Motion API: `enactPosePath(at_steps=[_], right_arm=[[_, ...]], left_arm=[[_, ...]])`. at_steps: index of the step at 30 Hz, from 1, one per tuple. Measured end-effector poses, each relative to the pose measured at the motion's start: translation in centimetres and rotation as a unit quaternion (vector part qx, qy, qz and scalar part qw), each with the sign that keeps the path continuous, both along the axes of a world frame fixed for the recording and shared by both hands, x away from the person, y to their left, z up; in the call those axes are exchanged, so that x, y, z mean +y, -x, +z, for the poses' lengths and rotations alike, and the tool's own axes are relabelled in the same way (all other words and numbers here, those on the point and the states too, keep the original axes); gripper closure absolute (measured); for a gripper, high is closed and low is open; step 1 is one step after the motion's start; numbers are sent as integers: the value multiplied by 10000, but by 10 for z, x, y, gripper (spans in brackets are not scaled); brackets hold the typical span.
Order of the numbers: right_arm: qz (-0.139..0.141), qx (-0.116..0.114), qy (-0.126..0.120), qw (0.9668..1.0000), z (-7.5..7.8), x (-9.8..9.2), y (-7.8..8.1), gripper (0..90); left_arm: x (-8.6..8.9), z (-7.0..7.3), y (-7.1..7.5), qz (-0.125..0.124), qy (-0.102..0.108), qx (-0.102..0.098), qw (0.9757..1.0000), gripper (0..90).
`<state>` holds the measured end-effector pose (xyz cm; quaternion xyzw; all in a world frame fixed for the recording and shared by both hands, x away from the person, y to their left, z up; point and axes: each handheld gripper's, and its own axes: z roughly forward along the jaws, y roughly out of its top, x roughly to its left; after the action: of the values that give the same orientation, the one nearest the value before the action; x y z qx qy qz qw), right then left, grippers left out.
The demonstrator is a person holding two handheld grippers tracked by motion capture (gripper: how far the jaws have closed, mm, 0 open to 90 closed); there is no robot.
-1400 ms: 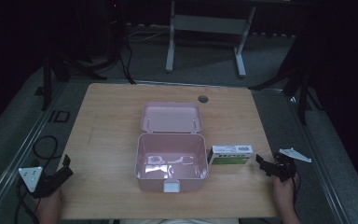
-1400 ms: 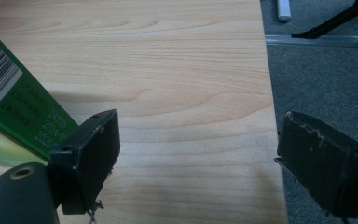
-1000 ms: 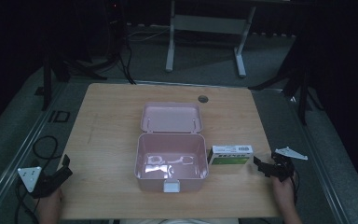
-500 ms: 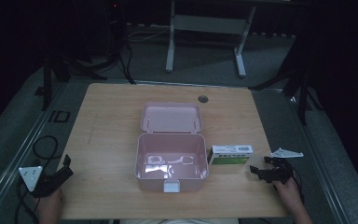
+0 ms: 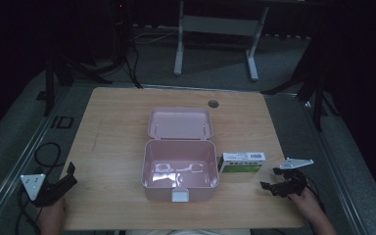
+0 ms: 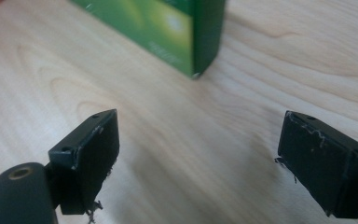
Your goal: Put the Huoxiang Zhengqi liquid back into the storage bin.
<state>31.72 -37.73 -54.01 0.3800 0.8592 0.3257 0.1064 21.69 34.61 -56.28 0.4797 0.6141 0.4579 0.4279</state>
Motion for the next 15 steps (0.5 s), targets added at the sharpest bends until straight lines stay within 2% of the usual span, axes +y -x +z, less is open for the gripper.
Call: enactPosePath(at_steps=[2, 4, 8, 15], right_arm=[[224, 101, 14, 9997, 2, 3, 1, 118], [411, 213, 142, 9988, 4, 6, 1, 119], [829, 449, 432, 9946, 6, 14, 2, 121], [1159, 607, 647, 9893, 8, 24, 2, 121]], left_arm=[[0, 0, 0, 0, 7, -6, 10000, 21], [0, 0, 0, 3, 6, -9, 10000, 21], [0, 0, 0, -18, -5, 16, 10000, 21], [-1, 0, 0, -23, -31, 26, 10000, 21]])
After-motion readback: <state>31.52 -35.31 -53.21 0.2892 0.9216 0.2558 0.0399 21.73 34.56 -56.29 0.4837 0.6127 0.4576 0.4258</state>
